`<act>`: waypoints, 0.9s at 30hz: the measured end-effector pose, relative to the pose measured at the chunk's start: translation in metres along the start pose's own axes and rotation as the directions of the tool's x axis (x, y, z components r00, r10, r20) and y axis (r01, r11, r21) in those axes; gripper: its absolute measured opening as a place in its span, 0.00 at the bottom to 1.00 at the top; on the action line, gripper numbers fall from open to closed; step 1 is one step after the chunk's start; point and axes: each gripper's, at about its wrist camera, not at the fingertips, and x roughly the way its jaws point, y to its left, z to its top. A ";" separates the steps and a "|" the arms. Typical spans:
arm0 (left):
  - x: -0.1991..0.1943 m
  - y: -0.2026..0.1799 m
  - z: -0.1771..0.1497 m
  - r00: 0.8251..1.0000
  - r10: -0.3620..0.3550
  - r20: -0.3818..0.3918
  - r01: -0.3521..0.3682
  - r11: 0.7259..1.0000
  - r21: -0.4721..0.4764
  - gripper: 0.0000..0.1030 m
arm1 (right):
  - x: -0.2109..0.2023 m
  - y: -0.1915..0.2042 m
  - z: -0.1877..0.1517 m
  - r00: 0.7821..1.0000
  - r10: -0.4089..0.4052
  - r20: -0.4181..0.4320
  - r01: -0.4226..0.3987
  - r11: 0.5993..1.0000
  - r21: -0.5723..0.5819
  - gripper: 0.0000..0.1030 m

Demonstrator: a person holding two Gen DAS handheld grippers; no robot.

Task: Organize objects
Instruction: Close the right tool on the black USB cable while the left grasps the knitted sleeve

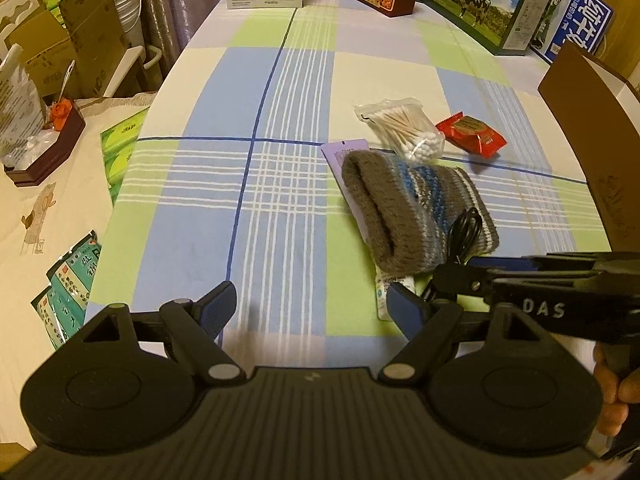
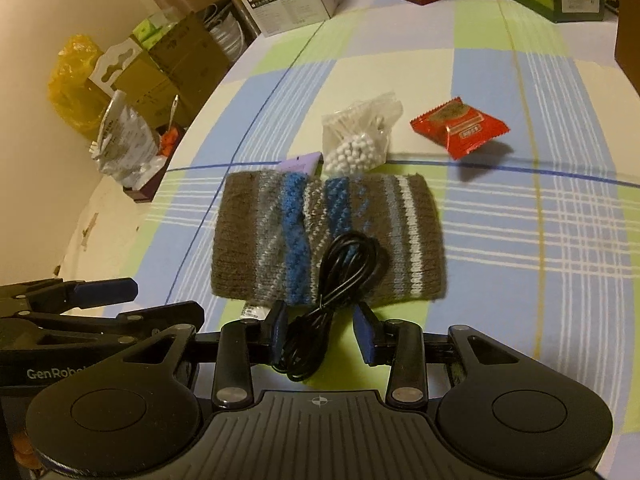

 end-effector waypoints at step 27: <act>0.006 -0.003 0.018 0.997 -0.065 0.034 0.064 0.997 0.034 0.77 | -0.017 -0.013 -0.004 1.000 0.029 -0.004 -0.028 0.995 0.100 0.39</act>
